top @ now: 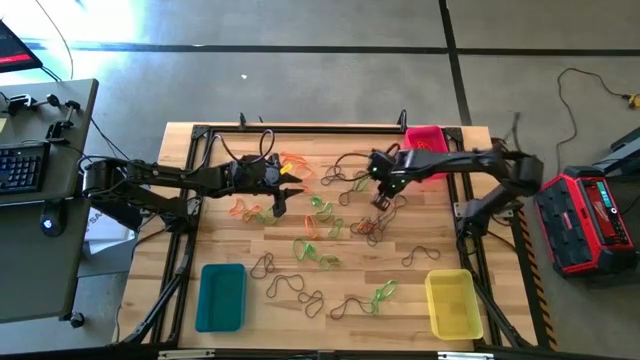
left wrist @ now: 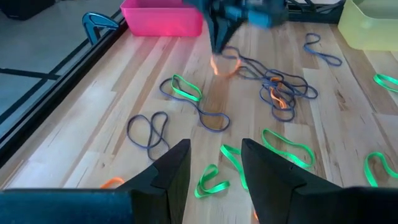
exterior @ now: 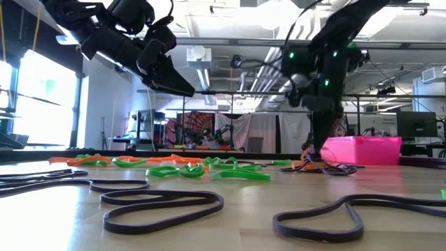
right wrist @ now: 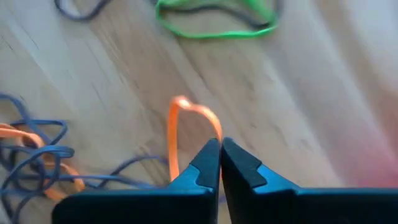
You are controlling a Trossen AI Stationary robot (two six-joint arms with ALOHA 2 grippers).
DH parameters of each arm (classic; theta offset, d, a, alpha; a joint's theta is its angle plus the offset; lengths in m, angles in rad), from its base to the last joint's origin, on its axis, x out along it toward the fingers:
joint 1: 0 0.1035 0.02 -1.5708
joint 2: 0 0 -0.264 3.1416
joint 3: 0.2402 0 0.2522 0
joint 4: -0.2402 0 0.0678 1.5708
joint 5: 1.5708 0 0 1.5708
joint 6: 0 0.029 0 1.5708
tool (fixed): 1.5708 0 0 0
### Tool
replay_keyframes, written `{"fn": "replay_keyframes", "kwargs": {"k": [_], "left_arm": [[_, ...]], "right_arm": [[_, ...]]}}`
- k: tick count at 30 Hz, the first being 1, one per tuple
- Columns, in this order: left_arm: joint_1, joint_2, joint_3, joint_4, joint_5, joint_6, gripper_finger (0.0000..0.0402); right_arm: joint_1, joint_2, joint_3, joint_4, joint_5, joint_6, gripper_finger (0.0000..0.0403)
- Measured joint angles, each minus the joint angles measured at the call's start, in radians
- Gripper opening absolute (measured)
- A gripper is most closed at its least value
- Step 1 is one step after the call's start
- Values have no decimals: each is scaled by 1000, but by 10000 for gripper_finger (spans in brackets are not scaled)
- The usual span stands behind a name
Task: Sort rubber bands into baskets
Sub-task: Put the orange rubber band into the red bin
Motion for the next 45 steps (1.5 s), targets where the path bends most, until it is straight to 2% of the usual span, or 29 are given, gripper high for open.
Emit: {"fn": "replay_keyframes", "kwargs": {"k": [6,11,15,19,28,33,37,39,41,45], "left_arm": [[-1,0,0,-22,11,-19,133],[-1,0,-1,-60,37,-26,131],[-1,0,-1,-74,37,-26,123],[-1,0,-1,-83,37,-25,112],[0,0,-1,-85,2,-24,104],[0,0,-1,-85,2,-24,104],[0,0,-1,-85,1,-24,104],[0,0,-1,-85,1,-24,104],[0,0,-1,-85,1,-24,104],[0,0,-1,-85,1,-24,104]], "right_arm": [[-90,-181,0,-126,155,53,1],[-215,-296,0,-238,323,107,0],[-325,-318,0,-247,384,97,0],[-403,-274,0,-222,408,46,0],[-476,-170,0,-154,363,-9,13],[-468,-184,27,-247,364,-3,69],[-415,-205,89,-341,355,11,118],[-368,-212,118,-372,292,-4,133],[-305,-213,140,-392,183,-26,138],[-123,-213,147,-357,-20,-100,140]]}}
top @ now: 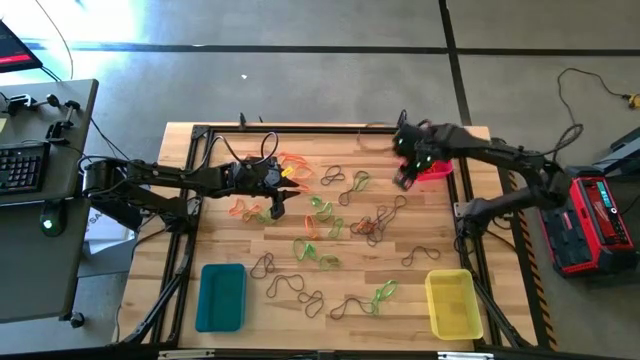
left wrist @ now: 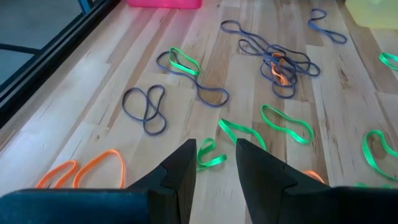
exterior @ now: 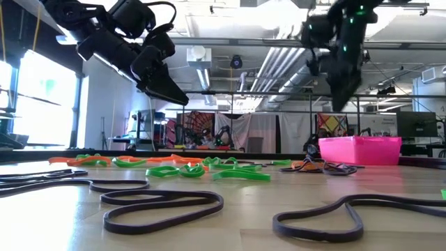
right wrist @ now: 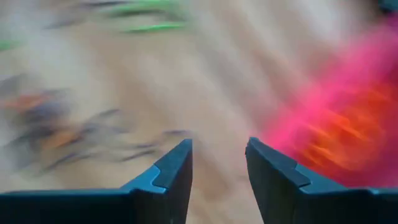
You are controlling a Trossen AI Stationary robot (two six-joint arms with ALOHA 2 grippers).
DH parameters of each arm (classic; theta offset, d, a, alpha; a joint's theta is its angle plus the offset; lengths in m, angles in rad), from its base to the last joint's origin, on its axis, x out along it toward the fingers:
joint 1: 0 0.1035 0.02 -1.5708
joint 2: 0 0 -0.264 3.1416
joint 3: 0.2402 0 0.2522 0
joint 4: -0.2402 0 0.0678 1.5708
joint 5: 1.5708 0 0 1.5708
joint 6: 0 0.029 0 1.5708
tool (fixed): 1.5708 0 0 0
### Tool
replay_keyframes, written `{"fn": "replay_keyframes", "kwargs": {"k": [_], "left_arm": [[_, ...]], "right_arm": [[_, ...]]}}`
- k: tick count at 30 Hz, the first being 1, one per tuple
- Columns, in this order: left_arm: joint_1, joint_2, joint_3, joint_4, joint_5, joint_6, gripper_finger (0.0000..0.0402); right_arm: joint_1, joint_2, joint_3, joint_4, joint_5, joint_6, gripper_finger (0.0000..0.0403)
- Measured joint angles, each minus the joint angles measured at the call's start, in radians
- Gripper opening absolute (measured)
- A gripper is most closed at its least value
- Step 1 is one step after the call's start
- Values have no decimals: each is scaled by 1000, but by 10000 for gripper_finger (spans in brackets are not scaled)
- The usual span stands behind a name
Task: Sort rubber bands into baskets
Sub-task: Put the orange rubber band into the red bin
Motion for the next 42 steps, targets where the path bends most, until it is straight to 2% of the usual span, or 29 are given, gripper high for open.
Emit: {"fn": "replay_keyframes", "kwargs": {"k": [2,4,8,13,18,23,27,36,39,42], "left_arm": [[0,0,0,0,0,0,104],[0,0,0,0,0,0,104],[0,0,0,0,0,0,104],[0,0,0,0,0,0,104],[0,0,0,0,0,0,104],[0,0,0,0,0,0,104],[0,0,0,0,0,0,104],[0,0,0,0,0,0,104],[0,0,0,0,0,0,104],[0,0,0,0,0,0,104]], "right_arm": [[102,0,-6,52,-77,-17,140],[201,9,-15,116,-106,4,140],[352,73,-16,206,-100,38,140],[444,219,-16,316,-96,38,140],[464,372,17,368,-96,-27,140],[457,469,79,367,-94,-94,140],[453,496,94,347,-97,-137,129],[453,499,94,330,-98,-150,60],[453,499,94,321,-65,-151,60],[453,499,94,303,-59,-159,79]]}}
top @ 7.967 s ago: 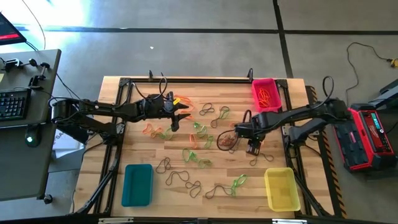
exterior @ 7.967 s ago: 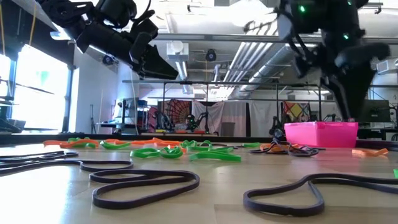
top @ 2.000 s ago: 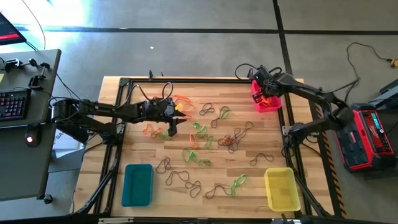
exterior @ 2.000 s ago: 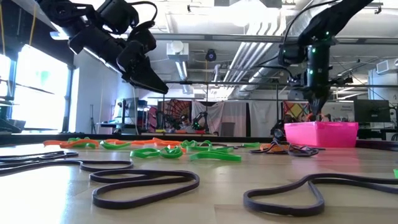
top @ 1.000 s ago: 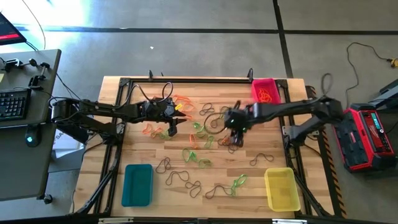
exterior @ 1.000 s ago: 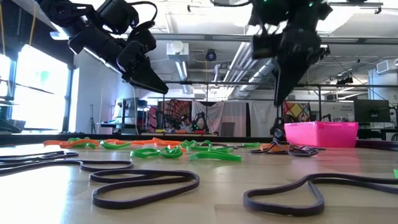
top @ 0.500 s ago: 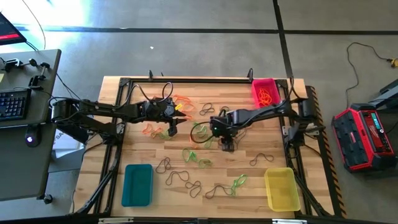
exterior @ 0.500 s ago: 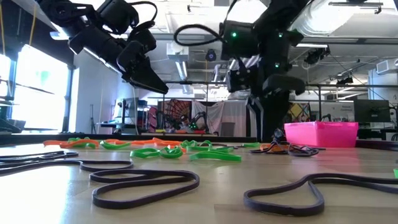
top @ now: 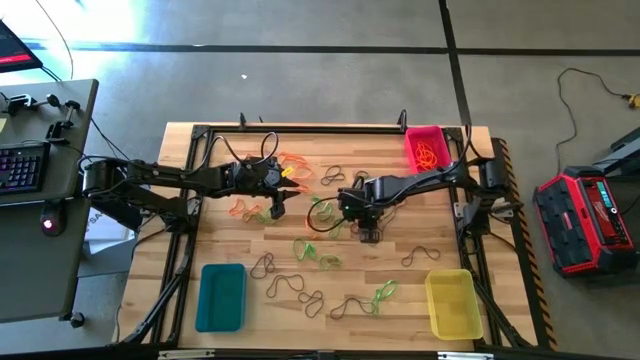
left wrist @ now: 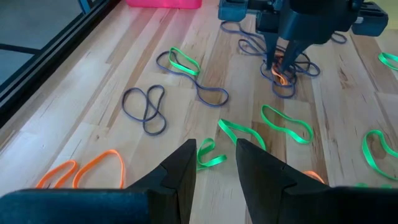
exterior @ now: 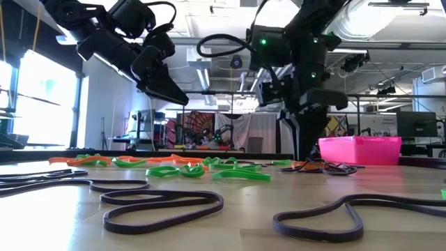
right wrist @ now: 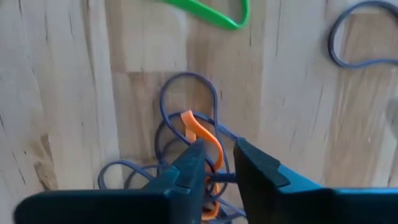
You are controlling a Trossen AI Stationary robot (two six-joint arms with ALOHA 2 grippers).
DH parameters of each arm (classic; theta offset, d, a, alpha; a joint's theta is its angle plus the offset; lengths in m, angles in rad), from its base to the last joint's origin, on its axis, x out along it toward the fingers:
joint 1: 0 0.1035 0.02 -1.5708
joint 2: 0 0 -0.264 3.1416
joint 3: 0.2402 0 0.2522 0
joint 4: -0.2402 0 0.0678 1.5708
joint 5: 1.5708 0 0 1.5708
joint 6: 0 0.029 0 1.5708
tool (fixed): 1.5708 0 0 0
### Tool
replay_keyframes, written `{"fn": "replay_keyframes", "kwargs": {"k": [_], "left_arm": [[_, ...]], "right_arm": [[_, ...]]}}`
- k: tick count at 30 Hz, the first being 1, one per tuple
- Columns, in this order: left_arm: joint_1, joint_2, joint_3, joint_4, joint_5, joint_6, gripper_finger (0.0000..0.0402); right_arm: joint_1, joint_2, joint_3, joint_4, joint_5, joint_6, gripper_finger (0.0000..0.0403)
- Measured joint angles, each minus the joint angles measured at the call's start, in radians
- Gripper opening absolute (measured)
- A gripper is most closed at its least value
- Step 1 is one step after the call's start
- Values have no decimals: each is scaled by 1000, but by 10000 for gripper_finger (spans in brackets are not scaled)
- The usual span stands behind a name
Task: Sort rubber bands into baskets
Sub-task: Put the orange rubber band into the red bin
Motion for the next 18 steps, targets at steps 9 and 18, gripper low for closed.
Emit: {"fn": "replay_keyframes", "kwargs": {"k": [9,18], "left_arm": [[0,0,0,0,0,0,104],[0,0,0,0,0,0,104]], "right_arm": [[0,4,0,19,-33,-56,126],[-2,45,1,29,-44,-59,59]]}}
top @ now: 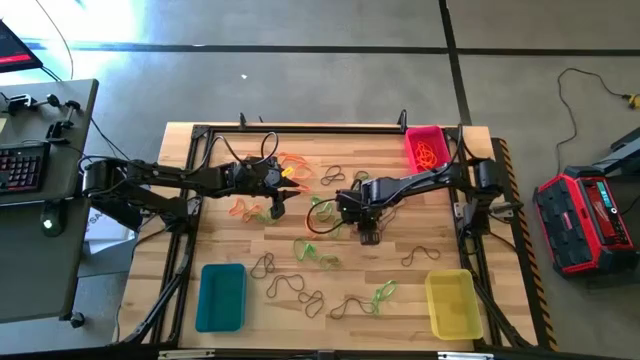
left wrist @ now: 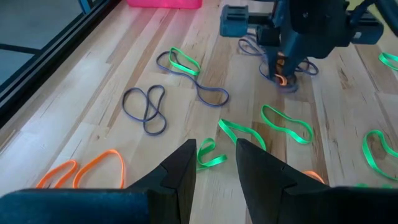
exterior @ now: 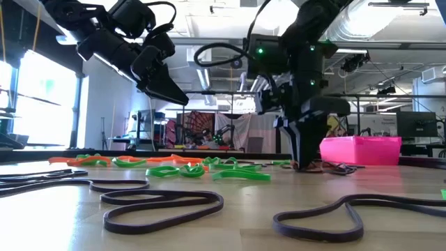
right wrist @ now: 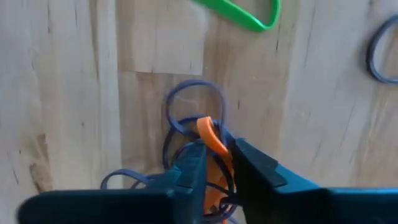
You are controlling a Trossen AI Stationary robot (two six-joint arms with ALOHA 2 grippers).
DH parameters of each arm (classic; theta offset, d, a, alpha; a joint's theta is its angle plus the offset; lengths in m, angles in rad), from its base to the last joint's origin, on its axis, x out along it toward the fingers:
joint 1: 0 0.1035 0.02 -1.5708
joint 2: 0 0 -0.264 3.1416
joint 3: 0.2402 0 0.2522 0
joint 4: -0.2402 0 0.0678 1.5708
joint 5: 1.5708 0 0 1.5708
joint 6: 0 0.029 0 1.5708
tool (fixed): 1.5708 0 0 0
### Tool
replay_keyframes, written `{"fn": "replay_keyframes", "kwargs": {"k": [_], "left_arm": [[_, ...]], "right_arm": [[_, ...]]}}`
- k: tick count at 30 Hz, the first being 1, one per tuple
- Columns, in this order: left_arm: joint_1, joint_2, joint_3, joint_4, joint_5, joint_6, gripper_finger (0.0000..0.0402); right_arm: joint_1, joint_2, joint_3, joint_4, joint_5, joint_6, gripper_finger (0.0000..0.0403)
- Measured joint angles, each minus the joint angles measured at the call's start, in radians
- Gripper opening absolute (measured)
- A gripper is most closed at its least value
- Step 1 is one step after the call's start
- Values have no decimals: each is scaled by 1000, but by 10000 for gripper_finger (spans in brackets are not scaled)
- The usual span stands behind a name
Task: Sort rubber bands into baskets
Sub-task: Put the orange rubber band into the red bin
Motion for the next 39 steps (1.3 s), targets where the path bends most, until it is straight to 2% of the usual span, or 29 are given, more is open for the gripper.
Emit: {"fn": "replay_keyframes", "kwargs": {"k": [6,14,20,28,39], "left_arm": [[0,0,0,-1,0,0,104],[0,0,0,-2,0,0,104],[0,0,0,9,0,0,104],[0,0,0,51,0,0,104],[0,0,0,51,0,0,104]], "right_arm": [[11,-54,0,-4,-1,50,8],[41,-140,0,3,7,158,4],[78,-157,-5,31,119,344,4],[150,-155,-133,288,310,578,1],[188,-155,-346,883,488,686,0]]}}
